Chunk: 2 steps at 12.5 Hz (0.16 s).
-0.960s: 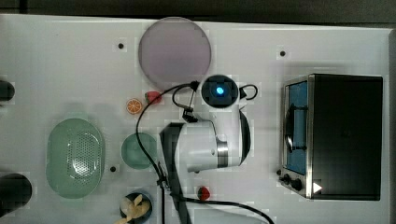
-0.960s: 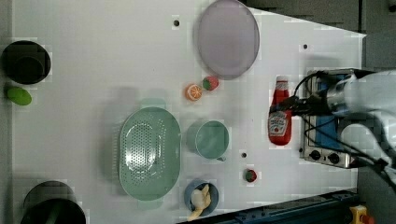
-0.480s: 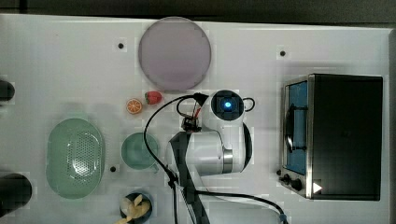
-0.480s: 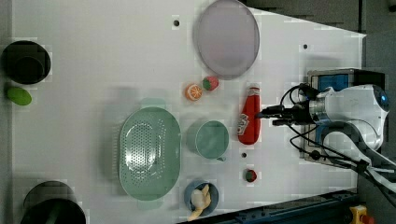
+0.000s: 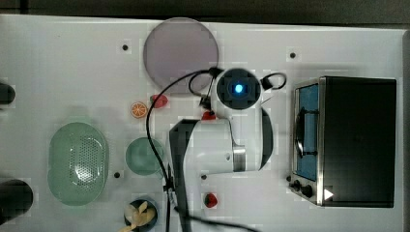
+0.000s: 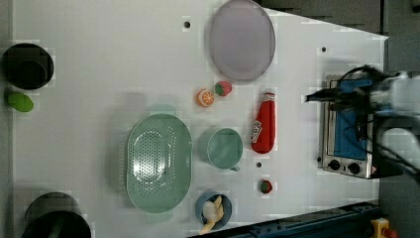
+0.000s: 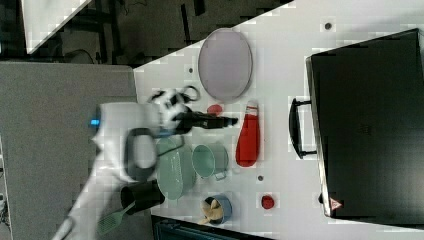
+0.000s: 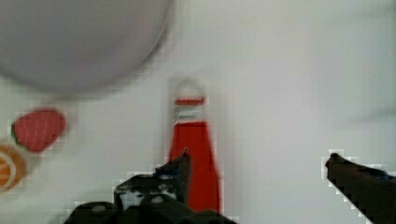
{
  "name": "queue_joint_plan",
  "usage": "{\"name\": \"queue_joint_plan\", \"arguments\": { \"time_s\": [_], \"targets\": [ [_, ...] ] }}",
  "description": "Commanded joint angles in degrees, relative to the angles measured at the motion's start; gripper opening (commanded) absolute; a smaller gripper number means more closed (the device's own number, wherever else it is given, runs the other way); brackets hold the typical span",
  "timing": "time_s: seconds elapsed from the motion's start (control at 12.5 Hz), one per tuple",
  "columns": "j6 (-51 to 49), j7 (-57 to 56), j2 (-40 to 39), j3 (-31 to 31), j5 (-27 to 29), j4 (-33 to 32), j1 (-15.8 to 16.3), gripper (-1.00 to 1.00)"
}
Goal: Pick ketchup from strainer and place it on the table
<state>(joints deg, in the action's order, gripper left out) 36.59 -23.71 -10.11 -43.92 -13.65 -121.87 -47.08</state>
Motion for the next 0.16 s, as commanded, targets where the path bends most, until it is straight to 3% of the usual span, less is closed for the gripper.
{"name": "queue_joint_plan", "arguments": {
  "time_s": [0.08,0.16],
  "targets": [
    [-10.35,12.52,6.58,-0.95,5.42,8.81,0.3,1.0],
    [-14.87,17.11,7.69,-0.78,8.22,11.37,0.32,1.0]
  ]
}}
